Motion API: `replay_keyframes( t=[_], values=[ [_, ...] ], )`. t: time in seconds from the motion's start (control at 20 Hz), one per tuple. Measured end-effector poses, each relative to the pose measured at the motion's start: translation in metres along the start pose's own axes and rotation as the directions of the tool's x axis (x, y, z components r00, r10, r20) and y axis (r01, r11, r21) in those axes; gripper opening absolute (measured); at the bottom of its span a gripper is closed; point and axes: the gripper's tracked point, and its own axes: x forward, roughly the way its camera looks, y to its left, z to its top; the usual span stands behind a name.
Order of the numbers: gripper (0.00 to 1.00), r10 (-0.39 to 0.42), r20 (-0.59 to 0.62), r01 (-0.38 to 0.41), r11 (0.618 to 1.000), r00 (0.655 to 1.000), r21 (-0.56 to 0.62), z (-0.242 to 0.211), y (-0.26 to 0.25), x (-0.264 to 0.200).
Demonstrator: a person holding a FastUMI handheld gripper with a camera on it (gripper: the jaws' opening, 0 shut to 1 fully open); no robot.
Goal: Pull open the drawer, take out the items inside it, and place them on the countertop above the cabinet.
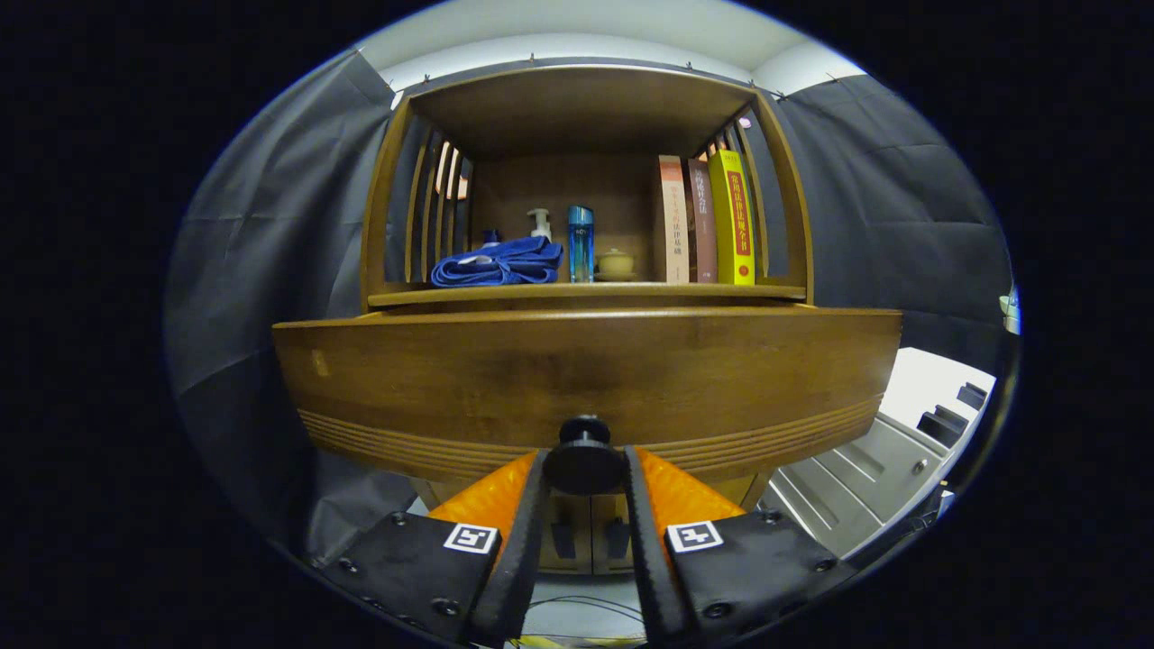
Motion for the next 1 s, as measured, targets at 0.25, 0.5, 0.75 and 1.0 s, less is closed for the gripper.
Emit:
replay_keyframes(
  t=[0.25,0.5,0.75,1.0],
  values=[
    [0.94,0.065,0.039,-0.064,0.998,0.997,-0.026,0.018,0.020,-0.010],
    [0.98,0.090,0.200,-0.079,0.995,0.976,-0.064,0.106,0.029,-0.028],
    [0.99,0.107,0.235,-0.091,0.993,0.966,-0.080,0.169,0.013,-0.021],
    [0.99,0.160,0.176,-0.135,0.980,0.971,-0.147,0.202,0.019,0.015]
  ],
)
